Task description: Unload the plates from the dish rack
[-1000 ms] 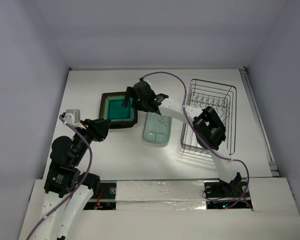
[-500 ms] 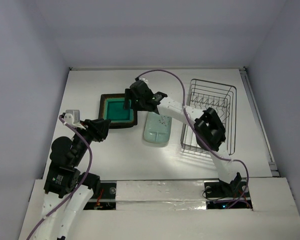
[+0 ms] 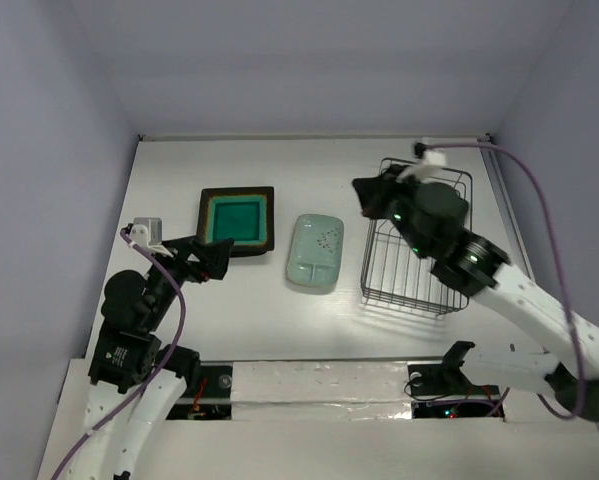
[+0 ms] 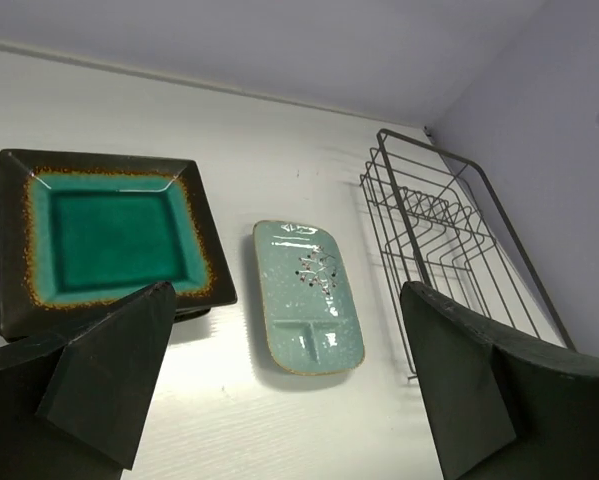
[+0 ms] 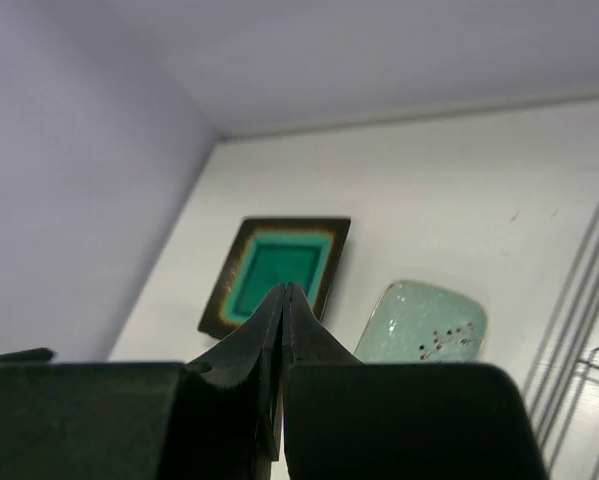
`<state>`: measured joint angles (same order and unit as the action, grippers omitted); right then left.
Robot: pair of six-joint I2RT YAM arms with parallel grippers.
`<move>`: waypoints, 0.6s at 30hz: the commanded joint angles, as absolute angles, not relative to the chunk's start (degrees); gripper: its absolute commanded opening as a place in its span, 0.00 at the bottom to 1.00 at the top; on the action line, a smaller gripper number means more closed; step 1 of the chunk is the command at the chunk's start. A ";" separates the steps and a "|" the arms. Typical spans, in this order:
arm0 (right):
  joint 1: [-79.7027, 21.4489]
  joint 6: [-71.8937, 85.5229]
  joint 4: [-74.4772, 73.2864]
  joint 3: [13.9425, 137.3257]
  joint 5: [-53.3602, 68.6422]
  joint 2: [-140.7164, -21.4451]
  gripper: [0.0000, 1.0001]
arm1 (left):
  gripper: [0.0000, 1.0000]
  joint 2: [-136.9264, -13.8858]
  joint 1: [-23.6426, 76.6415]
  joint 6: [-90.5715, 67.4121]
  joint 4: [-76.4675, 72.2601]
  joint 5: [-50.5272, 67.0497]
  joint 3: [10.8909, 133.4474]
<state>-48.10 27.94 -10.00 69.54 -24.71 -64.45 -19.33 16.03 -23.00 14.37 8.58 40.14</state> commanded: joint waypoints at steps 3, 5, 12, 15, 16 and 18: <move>-48.52 23.12 -11.33 61.35 -33.74 -44.94 0.15 | 0.97 -22.14 15.82 -23.90 10.11 10.28 43.85; -48.52 23.12 -13.26 60.65 -38.11 -36.33 0.50 | 0.98 -23.46 15.82 -24.00 9.67 10.63 46.22; -48.52 22.24 -15.30 57.31 -47.02 -21.64 0.87 | 0.99 -25.93 15.82 -23.38 8.35 8.44 52.29; -48.52 22.15 -14.06 54.41 -47.99 -20.74 0.86 | 0.99 -26.72 15.82 -23.38 7.83 8.70 52.74; -48.52 21.89 -13.80 53.80 -47.99 -21.18 0.86 | 0.99 -26.89 15.82 -23.55 7.39 8.79 52.21; -48.52 21.88 -13.97 53.96 -47.73 -23.19 0.86 | 0.99 -27.59 15.82 -24.08 6.95 8.70 51.68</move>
